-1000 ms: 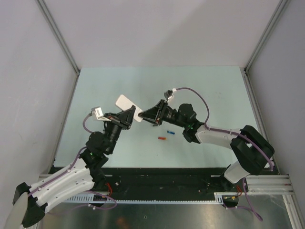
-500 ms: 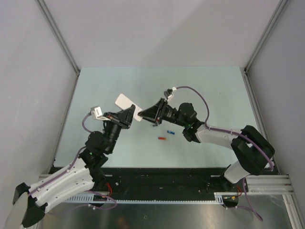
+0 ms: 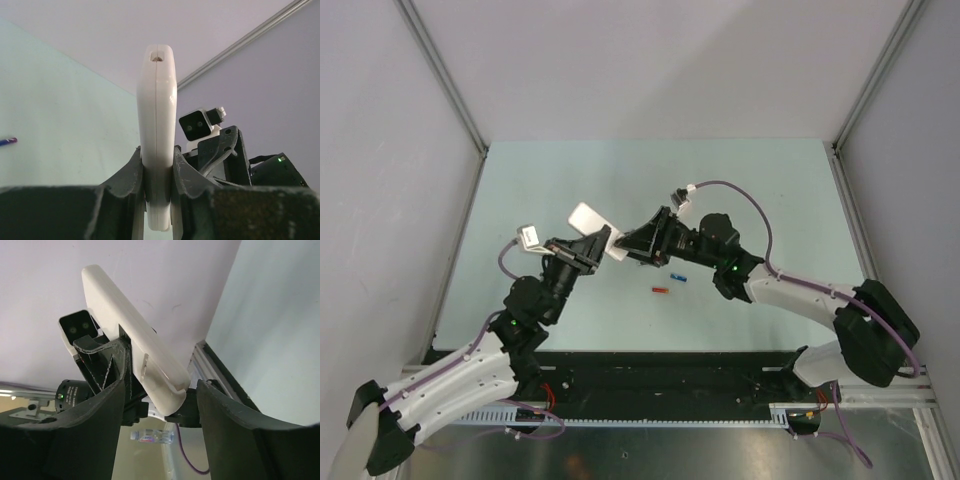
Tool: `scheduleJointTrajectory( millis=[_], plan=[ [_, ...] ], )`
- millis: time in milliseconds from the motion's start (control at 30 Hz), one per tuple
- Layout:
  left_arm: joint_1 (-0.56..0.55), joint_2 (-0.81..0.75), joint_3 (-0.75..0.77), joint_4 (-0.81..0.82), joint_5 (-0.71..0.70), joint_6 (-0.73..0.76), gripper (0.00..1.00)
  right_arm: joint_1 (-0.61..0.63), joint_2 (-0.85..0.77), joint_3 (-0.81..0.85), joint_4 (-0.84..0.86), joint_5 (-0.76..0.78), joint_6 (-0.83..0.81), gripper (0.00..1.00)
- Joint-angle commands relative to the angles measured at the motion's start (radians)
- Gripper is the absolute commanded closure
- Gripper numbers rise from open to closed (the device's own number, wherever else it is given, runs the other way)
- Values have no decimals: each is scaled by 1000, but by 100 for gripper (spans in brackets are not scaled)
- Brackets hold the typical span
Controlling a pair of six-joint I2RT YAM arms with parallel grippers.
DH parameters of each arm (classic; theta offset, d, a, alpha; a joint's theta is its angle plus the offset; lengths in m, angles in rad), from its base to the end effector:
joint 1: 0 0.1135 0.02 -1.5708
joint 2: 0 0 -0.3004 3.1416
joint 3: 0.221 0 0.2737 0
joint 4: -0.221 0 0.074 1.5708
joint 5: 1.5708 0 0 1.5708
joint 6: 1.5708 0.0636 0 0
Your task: Load the batteries into the remote control
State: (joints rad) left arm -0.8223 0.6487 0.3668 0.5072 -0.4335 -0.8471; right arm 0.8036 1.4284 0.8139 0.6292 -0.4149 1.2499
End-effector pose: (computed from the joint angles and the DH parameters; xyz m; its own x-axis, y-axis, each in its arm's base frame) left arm 0.1436 -0.1153 0.3078 -0.1888 -0.7960 -0.5751 0.3697 0.4849 -0.7926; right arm 0.2331 0.2786 0.3079 -0.8874 0.3308 -0.3210 -0.3057 0.0988 0.9470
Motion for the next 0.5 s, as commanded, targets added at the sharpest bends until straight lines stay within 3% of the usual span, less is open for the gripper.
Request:
scheduleJointTrajectory(
  millis=[0,67,467],
  plan=[
    [3,8,-11,27,41,-124,100,-1,-89,27,-159,51,-99,35],
    [18,20,-14,24,71,-148,100,-1,-126,30,-210,65,-122,29],
    [166,66,-46,11,320,-331,100,61,-411,60,-834,323,-487,29]
  ],
)
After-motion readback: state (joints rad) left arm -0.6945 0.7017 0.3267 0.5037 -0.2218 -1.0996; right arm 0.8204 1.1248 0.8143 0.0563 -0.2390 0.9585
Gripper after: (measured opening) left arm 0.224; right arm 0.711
